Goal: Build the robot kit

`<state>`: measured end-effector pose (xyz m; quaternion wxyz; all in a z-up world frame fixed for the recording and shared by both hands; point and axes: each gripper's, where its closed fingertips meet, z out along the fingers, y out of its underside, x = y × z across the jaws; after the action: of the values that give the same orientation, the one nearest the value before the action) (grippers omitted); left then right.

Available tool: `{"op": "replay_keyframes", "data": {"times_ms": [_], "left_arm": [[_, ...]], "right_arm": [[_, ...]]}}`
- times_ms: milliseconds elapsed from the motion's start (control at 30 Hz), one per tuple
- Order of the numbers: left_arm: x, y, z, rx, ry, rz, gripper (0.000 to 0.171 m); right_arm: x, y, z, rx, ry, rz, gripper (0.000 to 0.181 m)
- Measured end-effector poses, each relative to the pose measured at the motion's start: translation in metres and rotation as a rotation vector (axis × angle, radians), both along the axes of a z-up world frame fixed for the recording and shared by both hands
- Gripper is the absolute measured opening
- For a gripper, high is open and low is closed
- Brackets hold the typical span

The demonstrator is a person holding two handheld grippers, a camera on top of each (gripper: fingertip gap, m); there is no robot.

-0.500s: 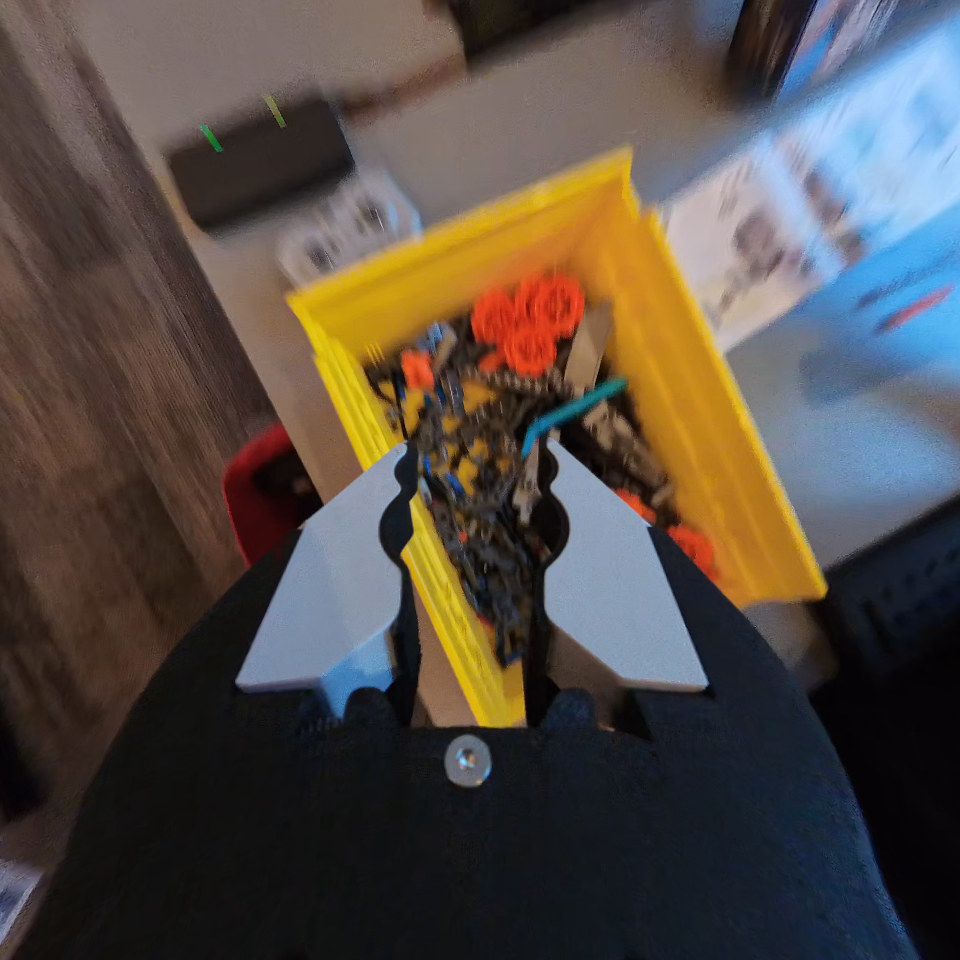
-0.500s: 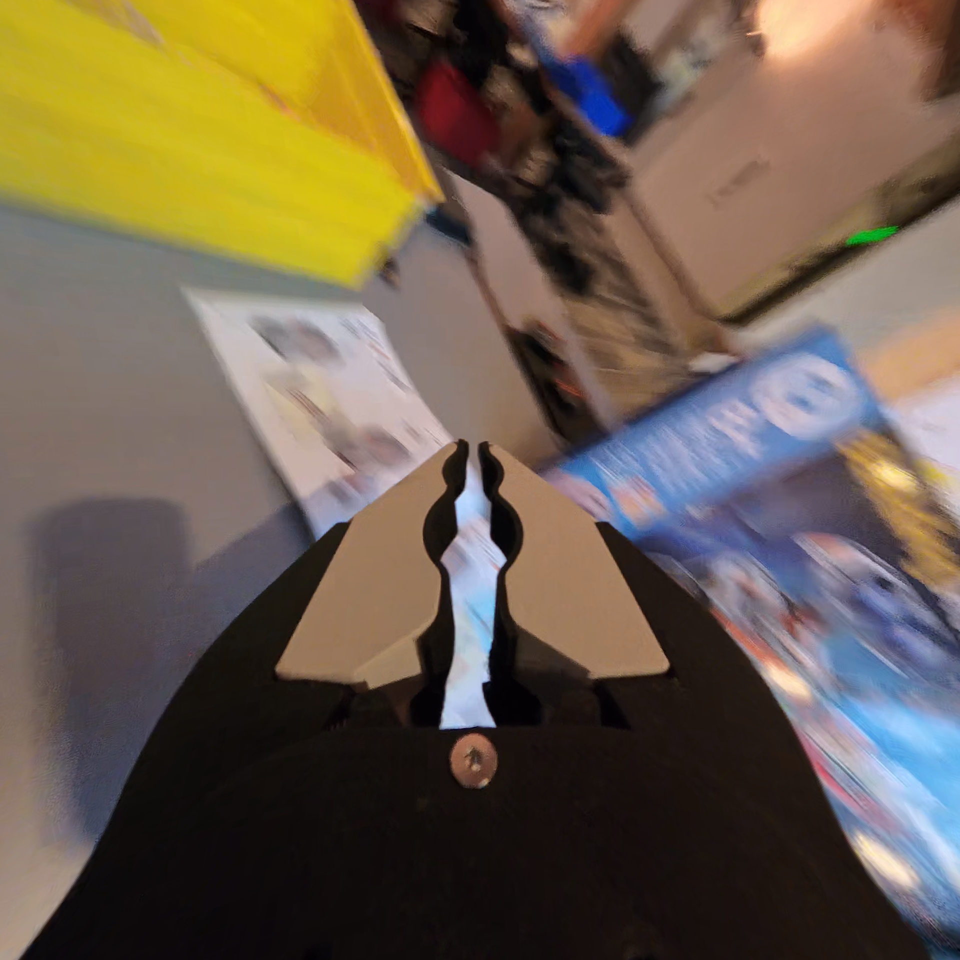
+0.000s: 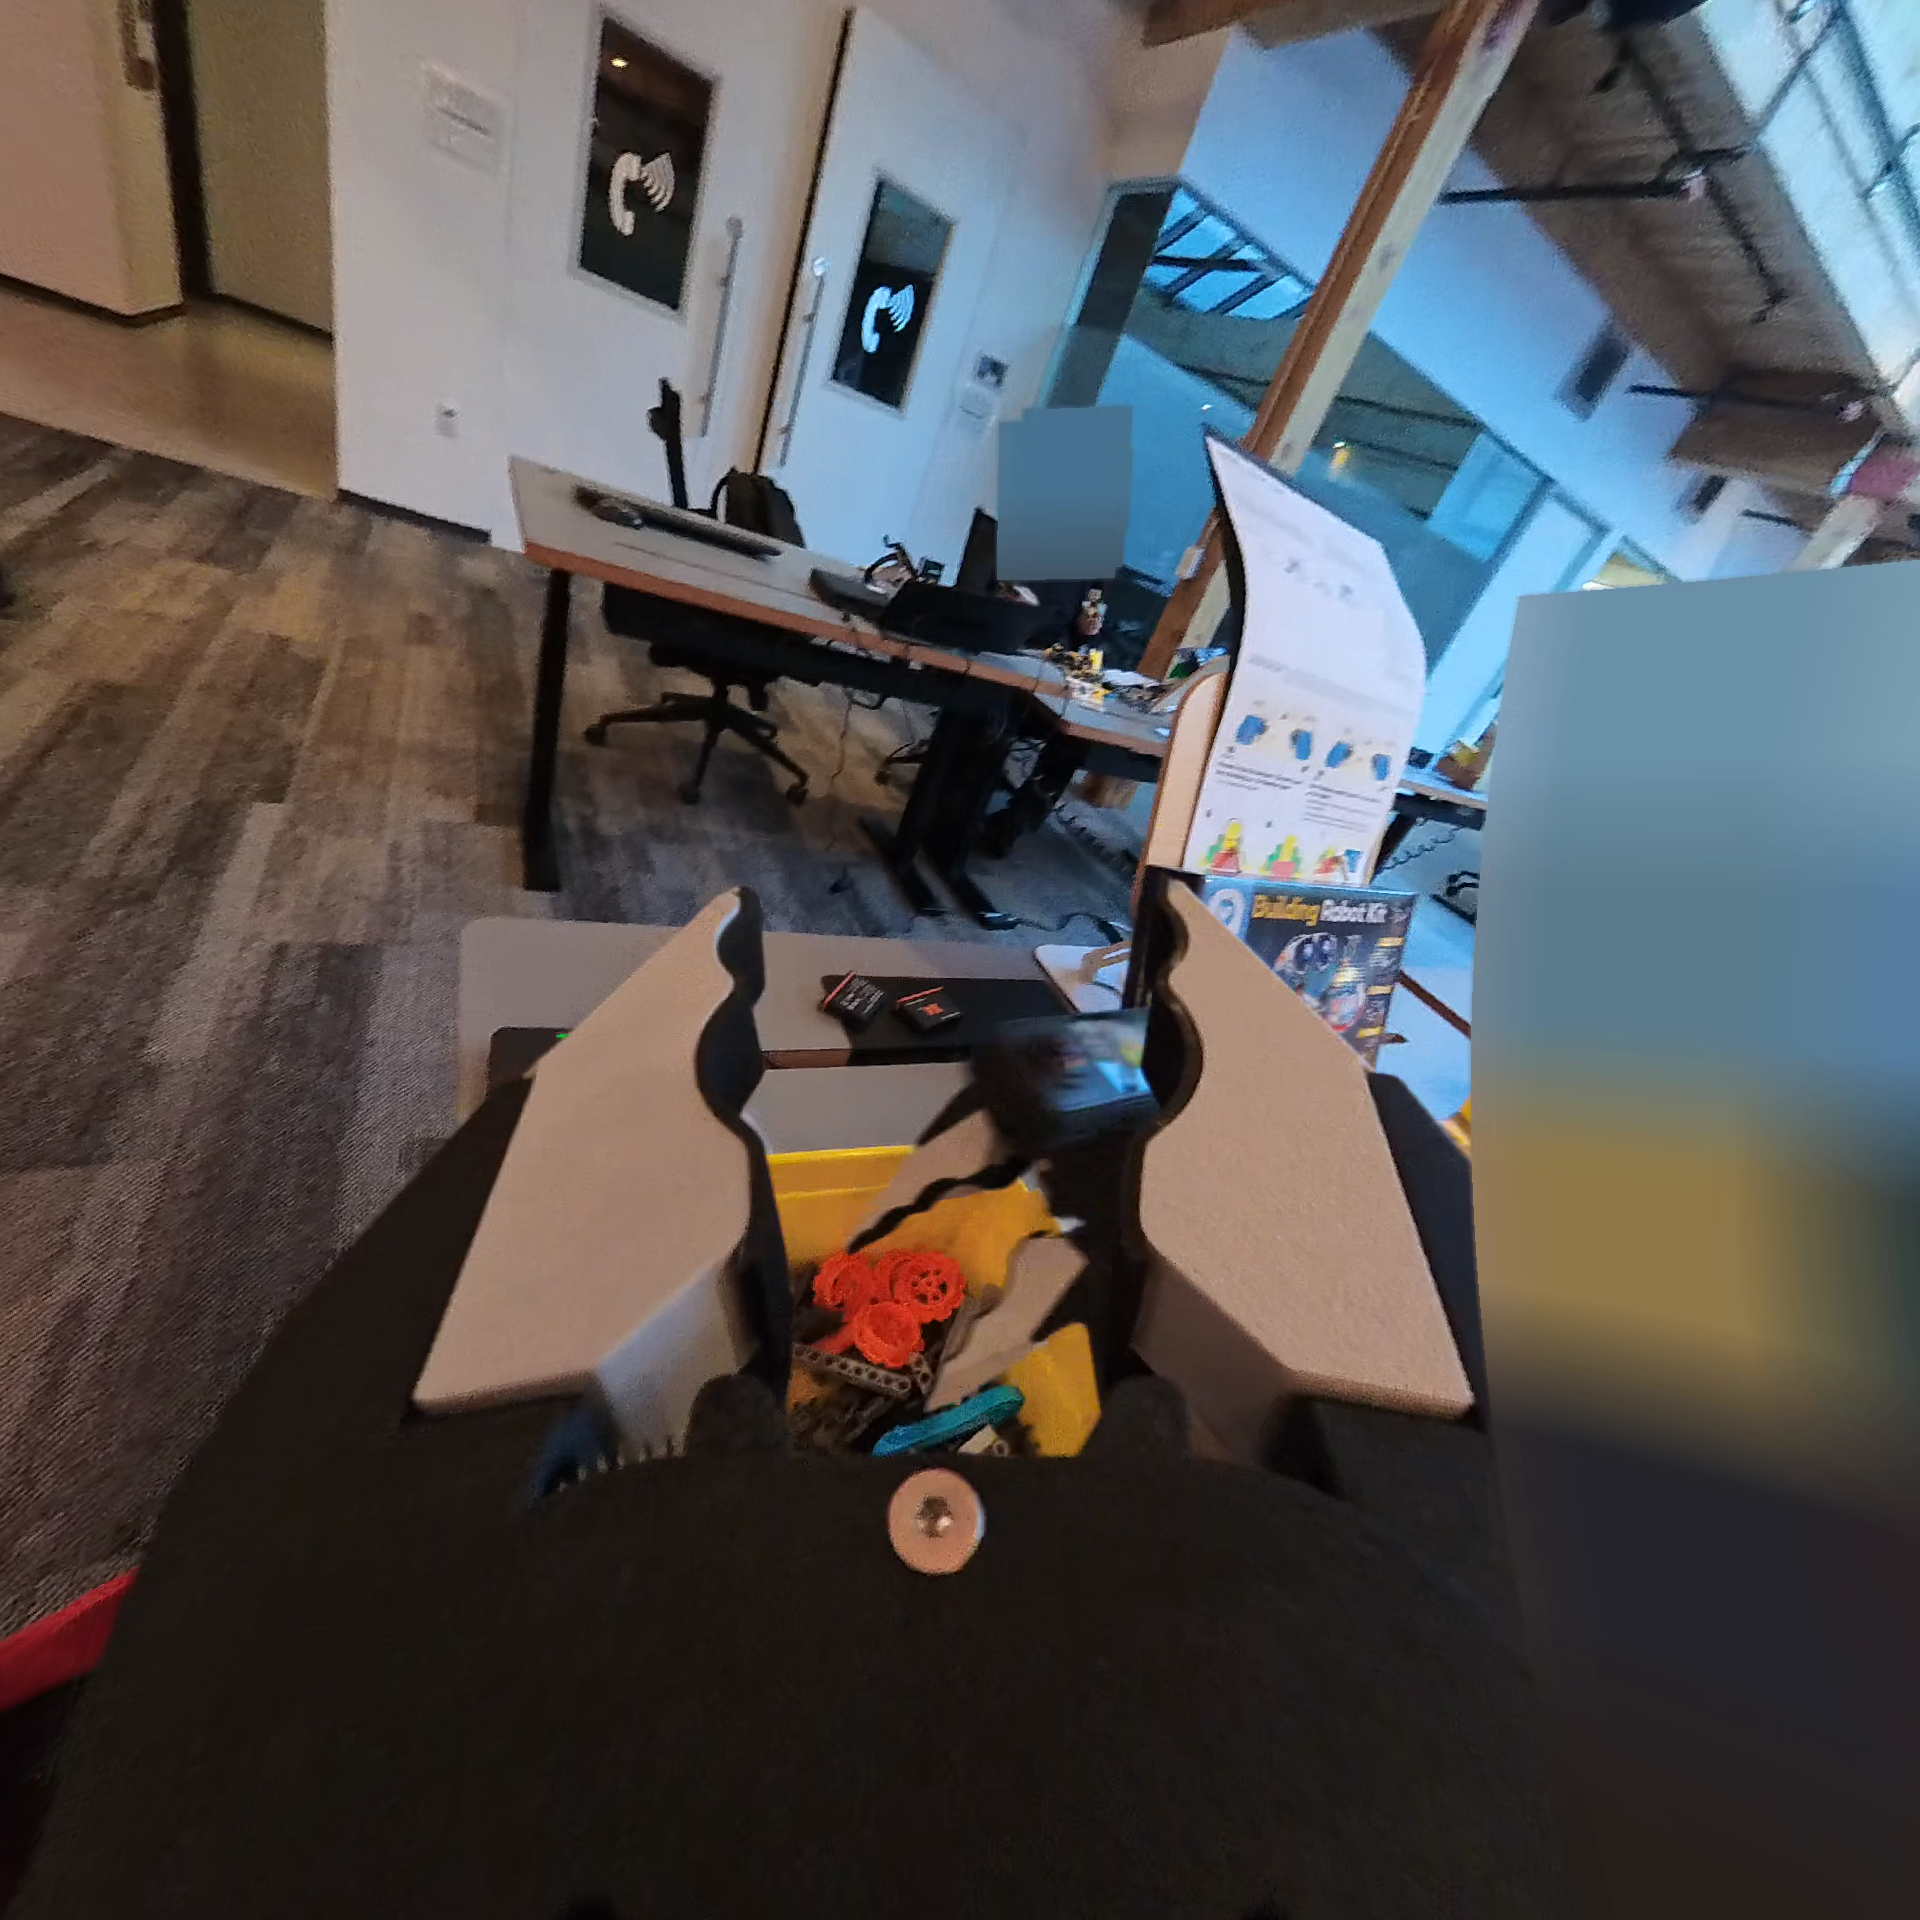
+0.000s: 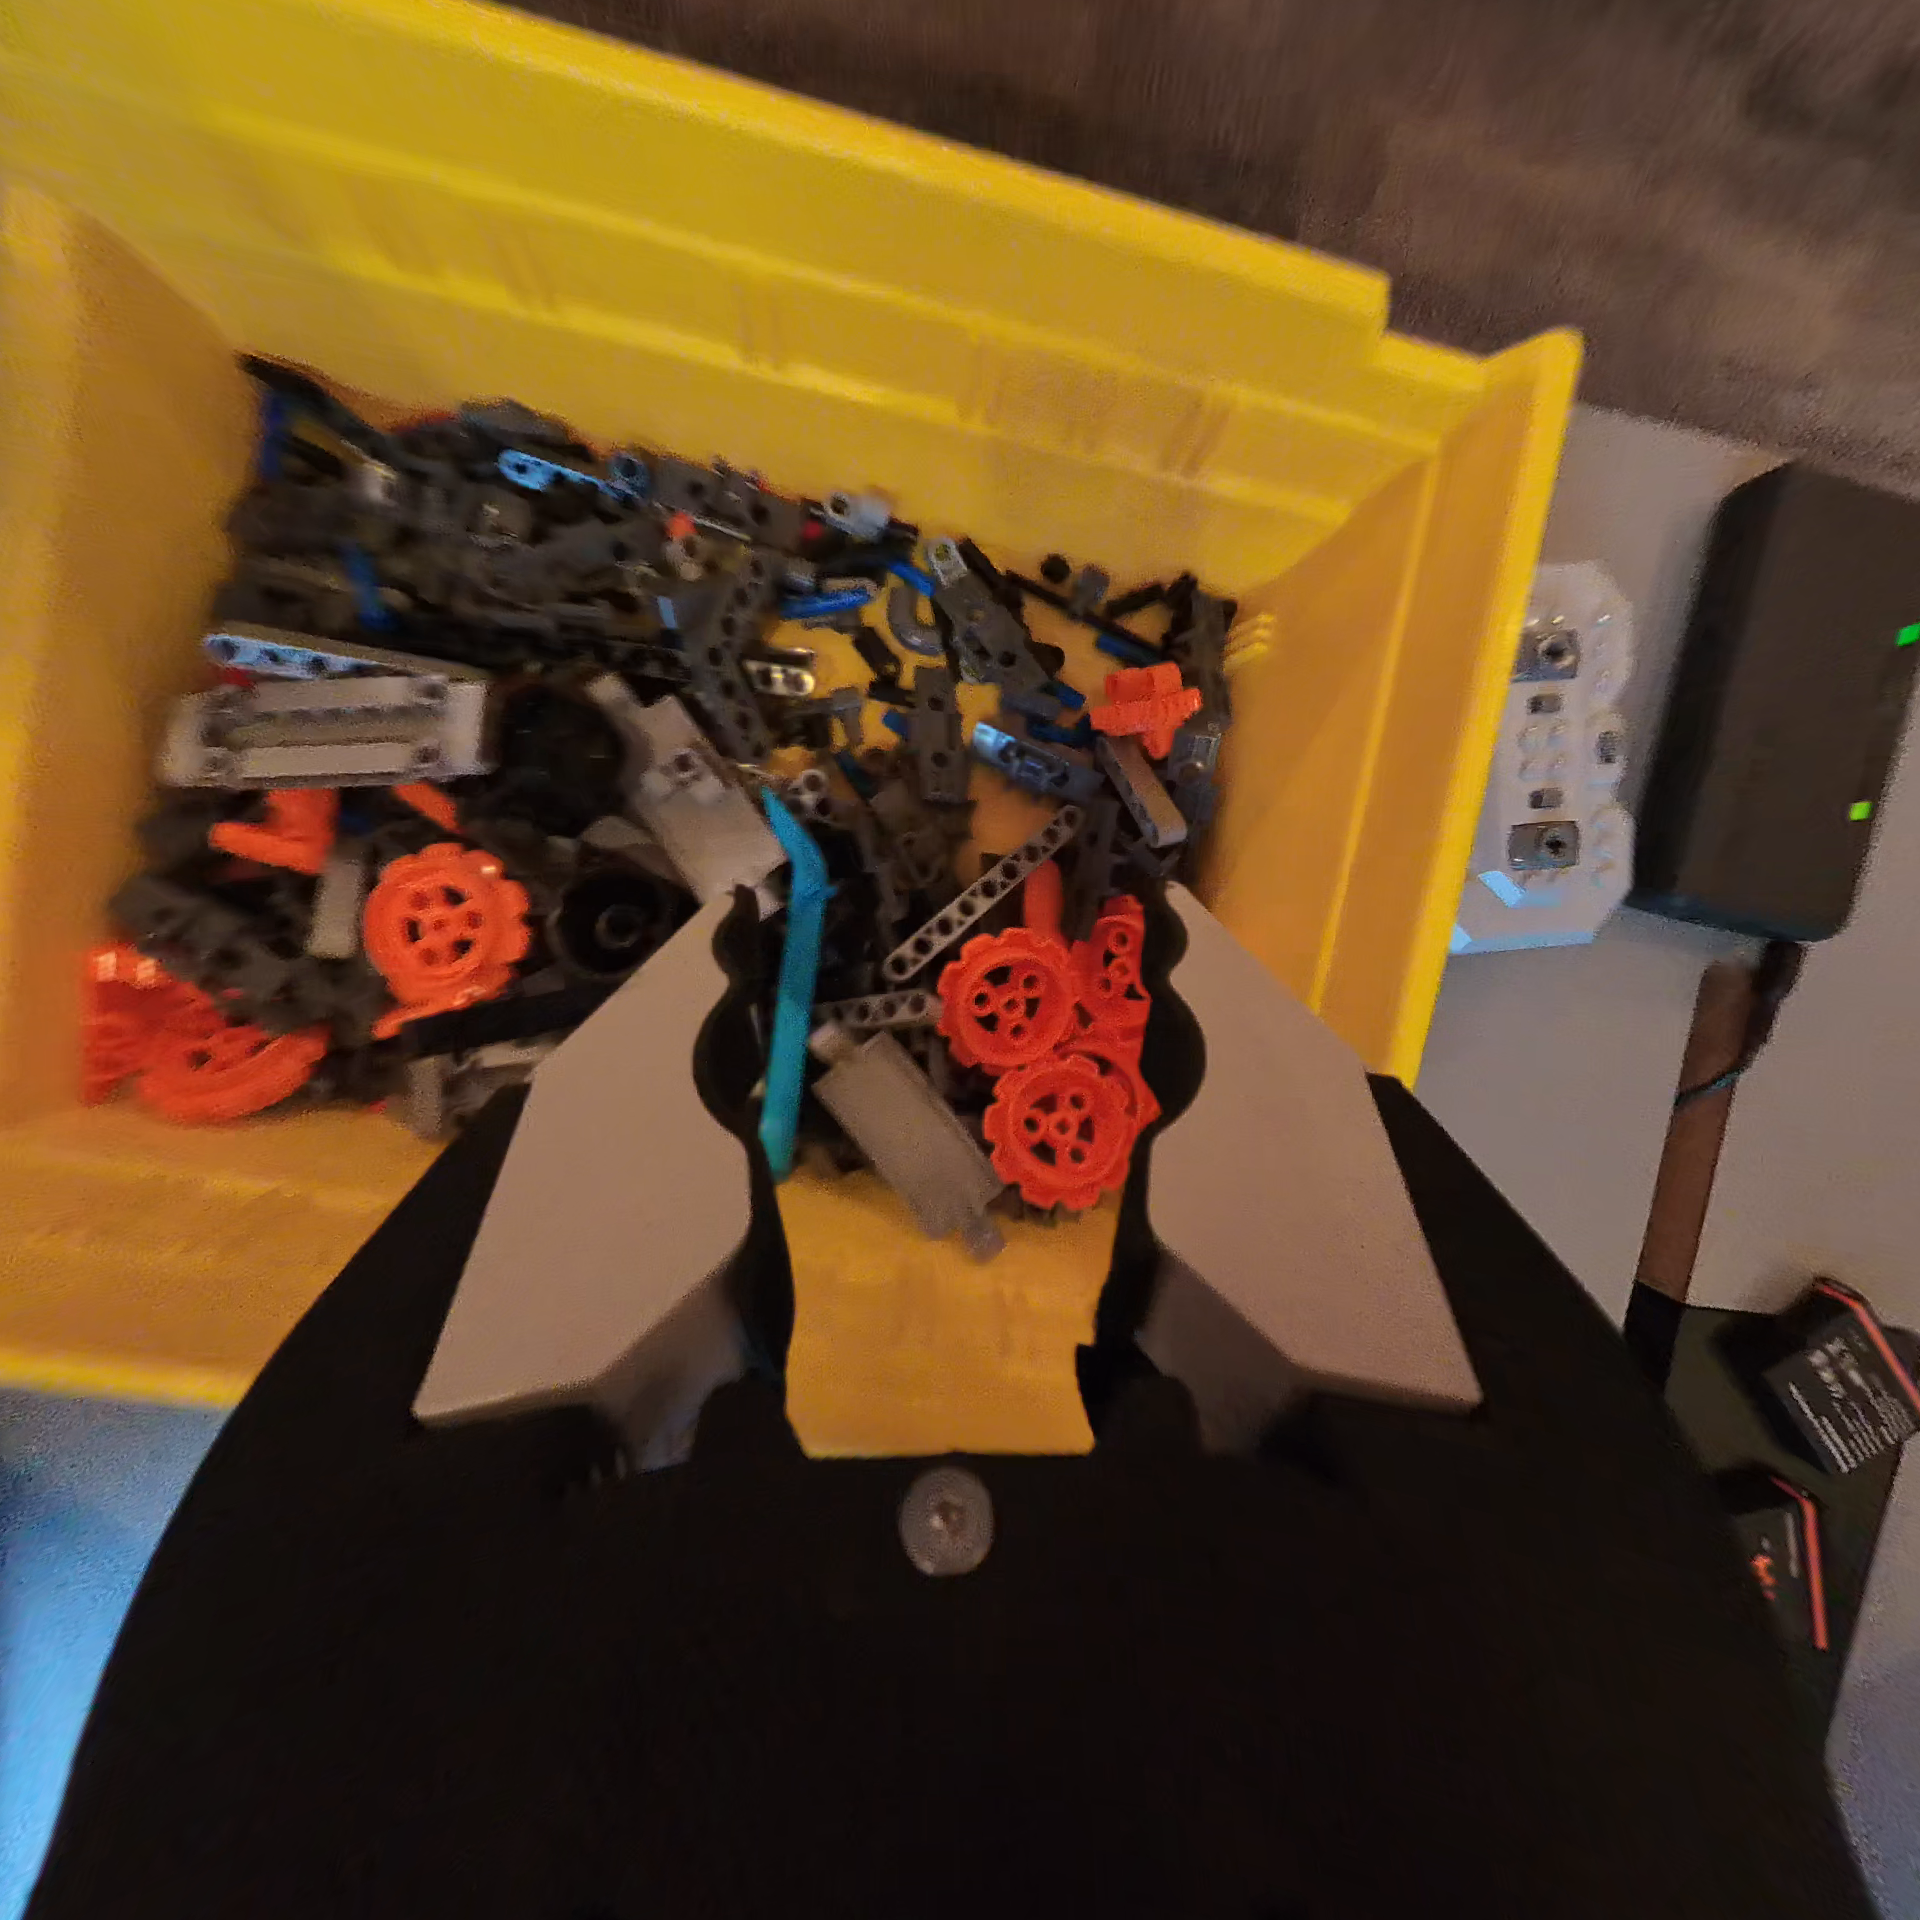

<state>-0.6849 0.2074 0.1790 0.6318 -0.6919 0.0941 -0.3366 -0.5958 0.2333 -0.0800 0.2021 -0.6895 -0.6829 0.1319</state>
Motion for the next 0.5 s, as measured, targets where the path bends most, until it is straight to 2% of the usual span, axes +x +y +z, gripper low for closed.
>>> {"op": "replay_keyframes", "data": {"times_ms": [133, 267, 333, 500], "left_arm": [[-0.002, -0.004, 0.002, 0.009, -0.014, -0.017, 0.069], [-0.007, -0.006, 0.005, 0.015, -0.046, -0.027, 0.067], [-0.008, -0.008, 0.006, 0.022, -0.049, -0.026, 0.067], [-0.006, -0.011, 0.008, 0.029, -0.048, -0.037, 0.066]], "right_arm": [[-0.014, 0.02, -0.03, -0.016, -0.121, -0.039, 0.088], [-0.018, 0.02, -0.054, -0.016, -0.216, -0.018, 0.105], [-0.015, 0.023, -0.063, 0.0, -0.261, 0.0, 0.106], [-0.012, 0.017, -0.086, -0.132, -0.311, -0.066, 0.105]]}}
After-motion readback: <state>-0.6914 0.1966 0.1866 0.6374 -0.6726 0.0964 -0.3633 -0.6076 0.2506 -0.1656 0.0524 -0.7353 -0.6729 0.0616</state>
